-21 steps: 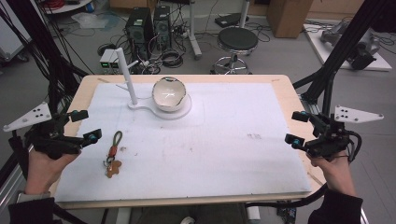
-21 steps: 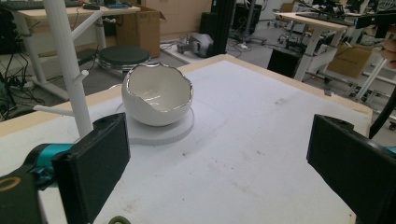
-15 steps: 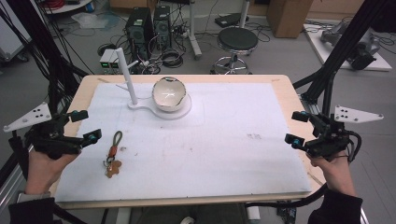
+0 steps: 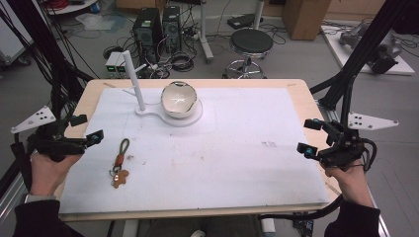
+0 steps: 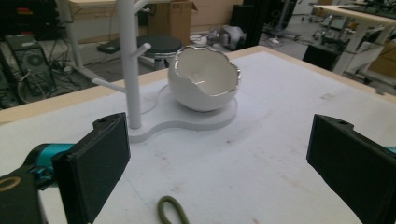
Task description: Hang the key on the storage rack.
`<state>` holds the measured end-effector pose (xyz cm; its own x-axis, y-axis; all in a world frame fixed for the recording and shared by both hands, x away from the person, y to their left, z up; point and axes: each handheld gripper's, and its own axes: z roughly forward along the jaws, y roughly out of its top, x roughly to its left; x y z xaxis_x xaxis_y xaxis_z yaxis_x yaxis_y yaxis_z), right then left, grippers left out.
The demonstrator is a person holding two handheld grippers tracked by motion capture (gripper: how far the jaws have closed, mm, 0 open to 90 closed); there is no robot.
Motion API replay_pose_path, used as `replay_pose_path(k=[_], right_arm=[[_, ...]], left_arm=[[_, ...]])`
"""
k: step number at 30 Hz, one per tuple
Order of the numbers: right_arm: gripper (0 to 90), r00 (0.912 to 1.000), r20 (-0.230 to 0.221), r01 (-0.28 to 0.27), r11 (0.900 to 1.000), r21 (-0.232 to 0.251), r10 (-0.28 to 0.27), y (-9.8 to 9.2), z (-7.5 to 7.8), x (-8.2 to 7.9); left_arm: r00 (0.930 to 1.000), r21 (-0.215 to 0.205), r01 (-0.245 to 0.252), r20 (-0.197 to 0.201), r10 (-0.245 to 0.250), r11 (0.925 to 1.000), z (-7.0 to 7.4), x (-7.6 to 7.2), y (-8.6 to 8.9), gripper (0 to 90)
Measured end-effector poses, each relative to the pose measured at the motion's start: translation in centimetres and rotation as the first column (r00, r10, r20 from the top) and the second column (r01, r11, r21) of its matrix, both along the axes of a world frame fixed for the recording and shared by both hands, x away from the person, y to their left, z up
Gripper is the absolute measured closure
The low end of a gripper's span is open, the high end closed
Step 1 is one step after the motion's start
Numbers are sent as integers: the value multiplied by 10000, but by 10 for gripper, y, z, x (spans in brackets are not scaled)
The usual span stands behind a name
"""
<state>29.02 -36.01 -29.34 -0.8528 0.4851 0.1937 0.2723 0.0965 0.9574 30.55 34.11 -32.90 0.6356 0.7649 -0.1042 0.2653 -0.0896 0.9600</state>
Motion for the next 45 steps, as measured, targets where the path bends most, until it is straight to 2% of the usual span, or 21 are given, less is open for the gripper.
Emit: replay_pose_path(k=[3, 5, 6, 7, 10, 17, 18, 20, 21, 22, 23, 24, 25, 27, 31, 34, 36, 40, 42, 44, 45], right_arm=[[7, 10000, -73, -14, 10000, -82, 13, 4, 0, 2], [7, 9999, -56, -99, 9998, -142, 98, 6, 0, 2], [7, 9999, -35, -141, 9997, -182, 141, 6, 0, 2], [7, 9999, -32, -140, 9997, -176, 140, 7, 0, 2], [7, 9999, -52, -130, 9998, -151, 129, 6, 0, 2], [7, 9998, -165, -114, 9998, -187, 111, 7, -2, 3], [7, 9998, -146, -119, 9997, -195, 116, 7, -2, 3], [7, 9998, -149, -125, 9997, -220, 122, 7, -2, 3], [7, 9998, -118, -139, 9997, -219, 137, 7, -3, 4], [7, 9998, -129, -124, 9997, -215, 122, 7, -3, 4], [7, 9998, -171, -107, 9997, -205, 104, 6, -3, 4], [7, 9998, -192, -82, 9998, -193, 79, 6, -4, 4], [7, 9998, -160, -71, 9997, -214, 68, 7, -4, 5], [7, 9997, -215, -88, 9997, -228, 83, 7, -5, 5], [7, 9996, -278, -91, 9996, -257, 84, 8, -6, 6], [7, 9996, -262, -84, 9996, -287, 77, 9, -7, 7], [7, 9992, -376, -115, 9994, -321, 103, 9, -8, 7], [7, 9992, -376, -128, 9994, -336, 116, 10, -9, 8], [7, 9993, -349, -104, 9993, -354, 91, 9, -9, 8], [7, 9991, -405, -109, 9994, -332, 95, 9, -9, 8], [7, 9991, -405, -109, 9994, -332, 95, 9, -9, 8]], left_arm=[[9991, 159, -338, -241, 342, 9993, -4, 13, 1, 70], [9989, 230, -339, -311, 346, 9992, -6, 17, 1, 70], [9973, 256, -468, -548, 482, 9986, -9, 25, 2, 70], [9973, 256, -468, -548, 482, 9986, -9, 25, 2, 70], [9945, 450, -397, -956, 439, 9982, -17, 35, 1, 70], [9895, 898, -403, -1347, 522, 9951, -31, 46, -6, 70], [9854, 932, -407, -1610, 554, 9948, -39, 50, -7, 70], [9834, 934, -400, -1725, 557, 9948, -43, 51, -8, 70], [9771, 1139, -452, -2015, 676, 9925, -51, 55, -10, 70], [9771, 1139, -452, -2015, 676, 9925, -51, 55, -10, 69], [9668, 1458, -409, -2439, 760, 9885, -57, 60, -12, 65], [9668, 1458, -409, -2439, 760, 9885, -57, 60, -12, 65], [9610, 1663, -458, -2619, 889, 9850, -61, 64, -14, 65], [9571, 1757, -617, -2689, 1081, 9825, -63, 67, -14, 65], [9550, 2110, -924, -2579, 1466, 9731, -68, 71, -18, 65], [9499, 2347, -905, -2716, 1547, 9678, -72, 74, -19, 65], [9314, 2659, -865, -3205, 1726, 9601, -81, 80, -20, 62], [9033, 2888, -878, -3803, 1984, 9534, -91, 87, -19, 50], [8985, 2919, -954, -3863, 2086, 9517, -93, 89, -19, 46], [8962, 3101, -960, -3865, 2177, 9458, -96, 91, -21, 46], [8962, 3101, -960, -3865, 2177, 9458, -96, 91, -21, 46]])
